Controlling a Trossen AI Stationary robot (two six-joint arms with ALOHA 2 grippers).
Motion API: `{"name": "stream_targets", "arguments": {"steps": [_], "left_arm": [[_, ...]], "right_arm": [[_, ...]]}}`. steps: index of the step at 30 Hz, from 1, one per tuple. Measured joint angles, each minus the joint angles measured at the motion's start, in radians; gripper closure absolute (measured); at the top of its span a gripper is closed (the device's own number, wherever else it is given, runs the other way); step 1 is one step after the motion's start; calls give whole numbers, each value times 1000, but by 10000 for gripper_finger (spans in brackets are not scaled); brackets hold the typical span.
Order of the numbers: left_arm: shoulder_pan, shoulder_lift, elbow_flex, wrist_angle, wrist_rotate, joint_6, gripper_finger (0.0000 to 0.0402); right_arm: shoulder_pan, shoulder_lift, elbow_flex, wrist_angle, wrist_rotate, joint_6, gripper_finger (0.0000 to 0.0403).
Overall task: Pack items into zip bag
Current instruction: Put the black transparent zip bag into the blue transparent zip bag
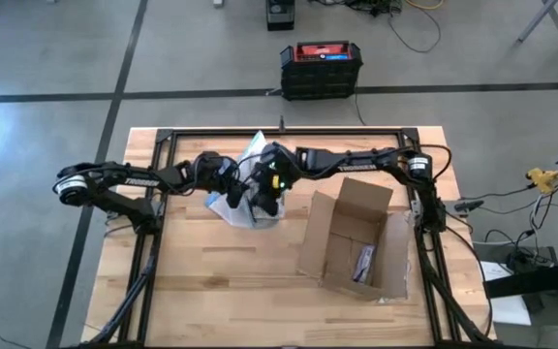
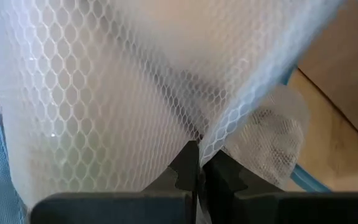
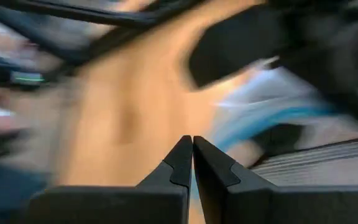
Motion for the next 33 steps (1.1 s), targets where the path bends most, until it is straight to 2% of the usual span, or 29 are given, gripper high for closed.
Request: {"name": "stream_targets", "arguments": {"steps": [2, 4, 6, 9, 10, 12, 17, 23, 28, 33], "left_arm": [[0, 8, -1, -1, -2, 0, 401], [0, 14, 0, 5, -2, -3, 401], [-1, 18, 0, 16, 0, -22, 401], [-2, 23, 1, 24, 3, -58, 401], [-2, 23, 1, 31, 6, -67, 401], [-4, 23, -1, 29, 10, -76, 401], [-12, 24, -5, 26, 6, -80, 401], [-12, 23, -5, 38, 44, -64, 401], [-4, 15, -7, 67, 112, -59, 401], [-9, 16, 4, 103, 92, -69, 401]], "right_arm": [[-3, -5, 0, -68, -81, 10, 403], [7, -11, 0, -212, -52, -82, 403], [21, -11, 3, -374, 76, -212, 403], [45, 10, -3, -513, 358, -356, 403], [51, 18, -10, -524, 418, -393, 403], [62, 35, -12, -502, 473, -419, 403], [76, 124, -7, -302, 487, -347, 403], [70, 250, 107, -27, 470, -213, 403], [64, 266, 237, -180, 453, -293, 403], [65, 234, 313, -388, 476, -400, 403]]}}
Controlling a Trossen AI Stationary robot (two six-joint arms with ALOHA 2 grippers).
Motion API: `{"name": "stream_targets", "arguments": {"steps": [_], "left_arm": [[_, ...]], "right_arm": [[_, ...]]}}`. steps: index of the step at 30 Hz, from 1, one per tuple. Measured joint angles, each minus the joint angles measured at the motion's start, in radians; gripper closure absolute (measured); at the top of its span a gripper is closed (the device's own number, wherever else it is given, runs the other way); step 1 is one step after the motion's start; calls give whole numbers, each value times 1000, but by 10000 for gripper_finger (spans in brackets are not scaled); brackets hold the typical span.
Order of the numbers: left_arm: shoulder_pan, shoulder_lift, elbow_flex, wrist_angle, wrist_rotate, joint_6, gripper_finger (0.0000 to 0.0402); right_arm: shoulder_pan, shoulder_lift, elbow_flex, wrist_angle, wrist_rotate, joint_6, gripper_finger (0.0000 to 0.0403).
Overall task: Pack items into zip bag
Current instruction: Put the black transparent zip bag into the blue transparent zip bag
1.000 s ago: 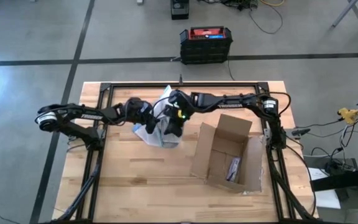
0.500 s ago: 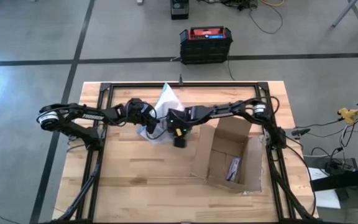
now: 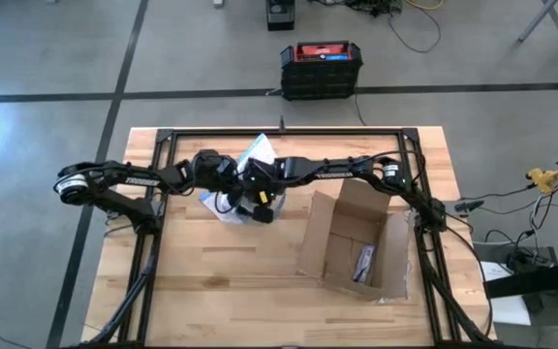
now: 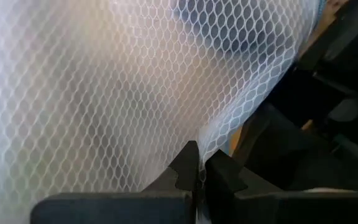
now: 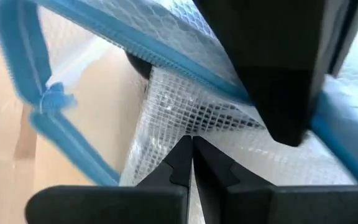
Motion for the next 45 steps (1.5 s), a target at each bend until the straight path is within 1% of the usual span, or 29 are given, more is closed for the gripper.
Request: {"name": "stream_targets", "arguments": {"steps": [5, 8, 10, 13, 14, 18, 21, 25, 28, 31, 34, 36, 38, 41, 43, 45], "left_arm": [[0, 3, -1, 37, -12, 3, 401], [0, -3, 12, 39, -10, 2, 401], [-1, -5, 21, 11, -1, 1, 401], [-2, -22, 47, -22, 6, 5, 401], [-2, -26, 58, -34, 11, 7, 401], [-3, -29, 79, -64, 20, 24, 401], [-2, -21, 82, -89, 5, 30, 401], [-5, -22, 97, -126, 5, 36, 401], [-20, -22, 95, -157, 6, 28, 401], [-39, -23, 95, -195, 11, 25, 401], [-54, -24, 96, -244, 13, 3, 401], [-57, -32, 100, -277, 22, -25, 401], [-56, -38, 106, -304, 26, -48, 401], [-50, -62, 118, -339, 39, -69, 401], [-50, -82, 135, -375, 34, -72, 401], [-49, -97, 155, -416, 15, -61, 401]], "right_arm": [[15, -41, 6, -59, -13, -88, 403], [18, -64, 3, -64, -17, -70, 403], [21, -66, -2, -72, 8, -54, 403], [39, -85, 1, -106, 95, -102, 403], [45, -102, 4, -133, 107, -118, 403], [62, -132, -2, -250, 111, -141, 403], [79, -130, -67, -266, 135, -160, 403], [91, -105, -175, -152, 130, -122, 403], [87, -50, -222, 2, 131, -97, 403], [71, 6, -217, 183, 119, -33, 403], [55, 36, -183, 313, 57, 81, 403], [44, 38, -167, 379, 13, 145, 403], [39, 38, -157, 412, -4, 169, 403], [39, 38, -154, 422, 48, 174, 403], [36, 38, -181, 498, 63, 181, 403], [33, 38, -201, 533, 88, 181, 403]]}}
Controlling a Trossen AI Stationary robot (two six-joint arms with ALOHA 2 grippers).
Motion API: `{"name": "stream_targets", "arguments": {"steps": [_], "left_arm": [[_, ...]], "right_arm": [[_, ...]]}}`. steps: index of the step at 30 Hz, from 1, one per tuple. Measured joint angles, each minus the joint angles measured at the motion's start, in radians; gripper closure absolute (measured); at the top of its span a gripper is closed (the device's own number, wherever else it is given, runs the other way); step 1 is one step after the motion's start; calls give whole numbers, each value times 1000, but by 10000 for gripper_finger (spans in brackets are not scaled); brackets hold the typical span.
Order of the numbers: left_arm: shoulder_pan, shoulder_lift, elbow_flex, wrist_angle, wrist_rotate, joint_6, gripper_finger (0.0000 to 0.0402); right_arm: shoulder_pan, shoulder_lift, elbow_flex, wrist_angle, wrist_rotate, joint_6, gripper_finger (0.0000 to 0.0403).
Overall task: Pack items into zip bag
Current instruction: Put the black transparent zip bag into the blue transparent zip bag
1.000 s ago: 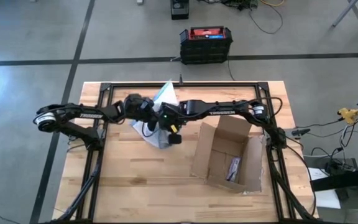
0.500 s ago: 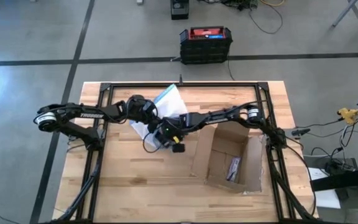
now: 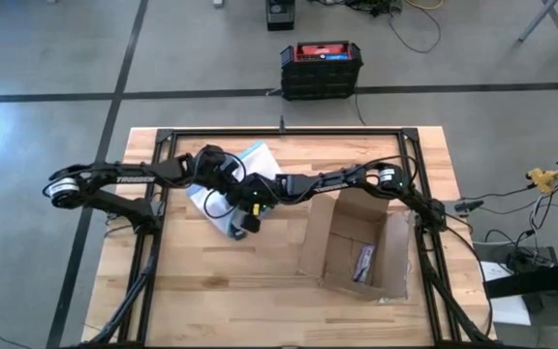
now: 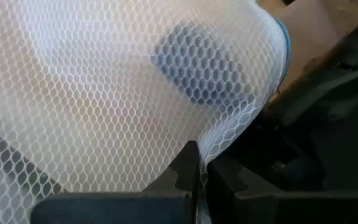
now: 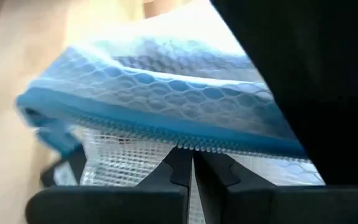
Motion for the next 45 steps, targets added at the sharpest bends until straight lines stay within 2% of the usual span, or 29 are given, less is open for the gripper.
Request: {"name": "stream_targets", "arguments": {"steps": [6, 10, 18, 22, 25, 30, 32, 35, 38, 45], "left_arm": [[-5, -31, 43, -134, -18, 107, 401], [-8, -34, 43, -130, -1, 138, 401], [-11, -13, 36, -96, -8, 144, 401], [-12, 9, 25, -67, -9, 140, 402], [-12, 20, 21, -75, -25, 142, 402], [-12, 13, 26, -43, -3, 139, 401], [-12, 10, 30, -23, 3, 139, 401], [-11, 14, 24, -19, 24, 139, 401], [-10, 16, 23, -11, 17, 114, 401], [-10, 34, 33, 54, -42, 82, 401]], "right_arm": [[10, -48, -17, -3, 30, -19, 403], [33, -77, -18, -27, 82, -51, 403], [46, -85, -27, -79, 91, -37, 403], [47, -91, -28, -141, 14, 11, 403], [63, -115, -28, -250, -5, -10, 403], [94, -253, -29, -430, -119, -49, 403], [114, -294, -29, -508, -107, -95, 403], [138, -289, -55, -552, -93, -132, 403], [146, -283, -89, -478, -125, -109, 403], [134, -209, -130, -153, -404, 55, 403]]}}
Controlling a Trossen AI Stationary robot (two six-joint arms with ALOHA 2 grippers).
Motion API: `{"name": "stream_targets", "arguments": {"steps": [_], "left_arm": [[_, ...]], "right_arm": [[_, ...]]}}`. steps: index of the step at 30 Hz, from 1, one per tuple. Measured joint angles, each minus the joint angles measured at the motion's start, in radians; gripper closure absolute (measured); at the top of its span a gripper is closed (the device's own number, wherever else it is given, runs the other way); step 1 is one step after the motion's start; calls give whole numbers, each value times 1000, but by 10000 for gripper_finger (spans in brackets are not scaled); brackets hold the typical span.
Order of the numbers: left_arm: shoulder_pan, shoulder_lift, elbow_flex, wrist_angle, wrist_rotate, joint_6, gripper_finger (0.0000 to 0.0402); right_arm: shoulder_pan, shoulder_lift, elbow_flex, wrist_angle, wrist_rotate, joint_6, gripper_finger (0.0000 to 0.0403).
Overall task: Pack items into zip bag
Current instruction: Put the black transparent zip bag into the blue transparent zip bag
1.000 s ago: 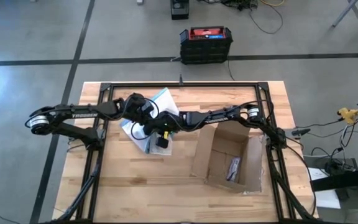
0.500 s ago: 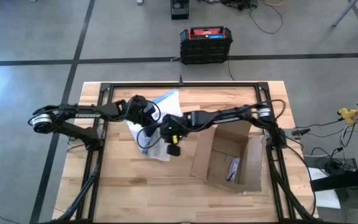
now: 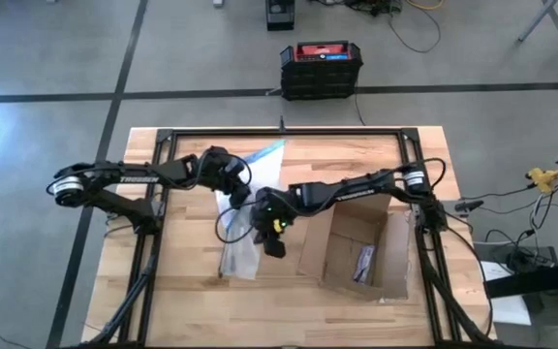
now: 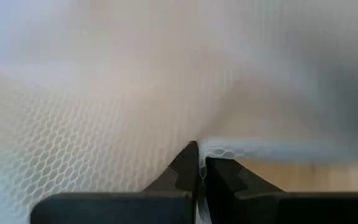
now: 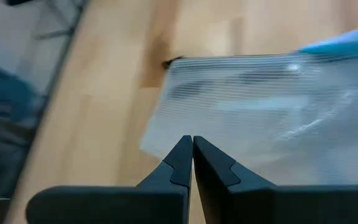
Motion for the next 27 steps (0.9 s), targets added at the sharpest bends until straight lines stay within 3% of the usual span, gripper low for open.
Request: {"name": "stream_targets", "arguments": {"steps": [8, 12, 14, 22, 27], "left_arm": [[36, 15, 2, 16, -172, -40, 401], [90, 5, 2, -7, -172, -70, 401], [107, 1, 3, -53, -163, -72, 401], [69, -8, 0, -378, -154, -123, 401], [24, -31, 0, -462, -224, -263, 401]], "right_arm": [[17, 88, 4, 215, -362, 198, 403], [41, 93, 4, 173, -410, 221, 403], [48, 85, 4, 100, -356, 202, 403], [91, -88, -18, -316, 99, -87, 403], [137, -222, -143, -215, 202, -120, 403]]}}
